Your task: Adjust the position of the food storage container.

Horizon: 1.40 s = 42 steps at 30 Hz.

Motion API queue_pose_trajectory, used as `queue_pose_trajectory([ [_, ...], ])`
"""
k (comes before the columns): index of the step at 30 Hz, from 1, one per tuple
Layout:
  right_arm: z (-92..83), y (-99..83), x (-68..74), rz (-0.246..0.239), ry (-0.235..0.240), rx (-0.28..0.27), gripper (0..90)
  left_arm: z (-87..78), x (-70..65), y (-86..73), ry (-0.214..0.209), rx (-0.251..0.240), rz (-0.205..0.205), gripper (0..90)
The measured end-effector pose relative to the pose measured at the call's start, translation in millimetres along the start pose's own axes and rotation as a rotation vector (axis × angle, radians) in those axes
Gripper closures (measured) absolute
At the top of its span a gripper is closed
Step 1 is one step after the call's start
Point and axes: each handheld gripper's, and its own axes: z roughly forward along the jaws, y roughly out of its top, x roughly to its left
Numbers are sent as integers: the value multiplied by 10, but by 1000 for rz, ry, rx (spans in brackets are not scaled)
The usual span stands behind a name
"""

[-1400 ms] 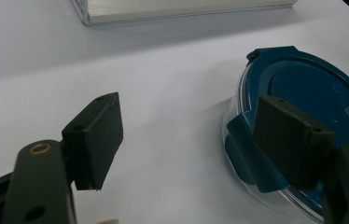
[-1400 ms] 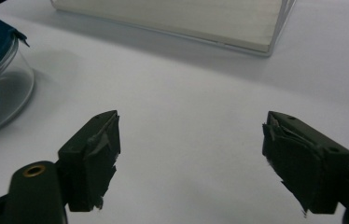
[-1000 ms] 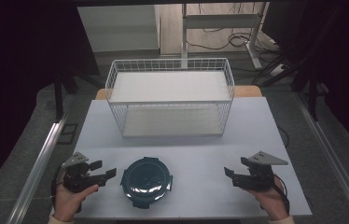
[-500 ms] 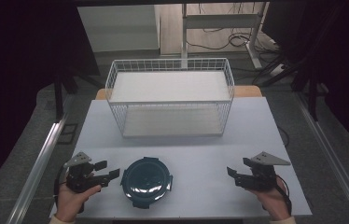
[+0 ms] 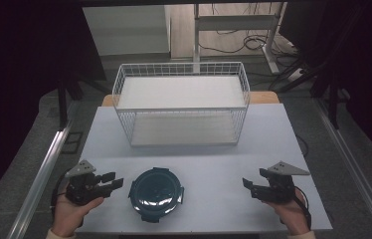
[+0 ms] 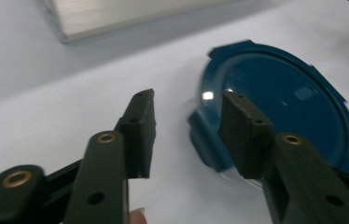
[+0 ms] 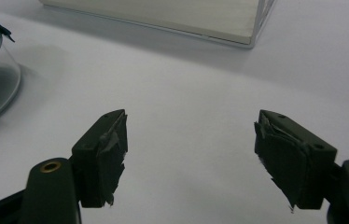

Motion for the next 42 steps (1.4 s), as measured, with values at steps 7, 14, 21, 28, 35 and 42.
queue_pose_trajectory([
  [7,9,-16,14,0,7,23,251,-55,-149,-52,-31,62,72,728],
  [14,41,-23,29,5,-1,31,248,-96,-137,-137,-57,115,86,899],
  [21,53,-24,41,3,0,36,246,-19,-156,-320,-96,172,90,900],
  [28,47,-25,38,5,-9,32,244,75,-238,-384,-127,205,111,900],
  [35,52,-33,28,5,-11,35,243,163,-279,-418,-134,224,108,900],
  [42,47,-29,40,3,-11,33,241,249,-310,-425,-139,234,108,900],
])
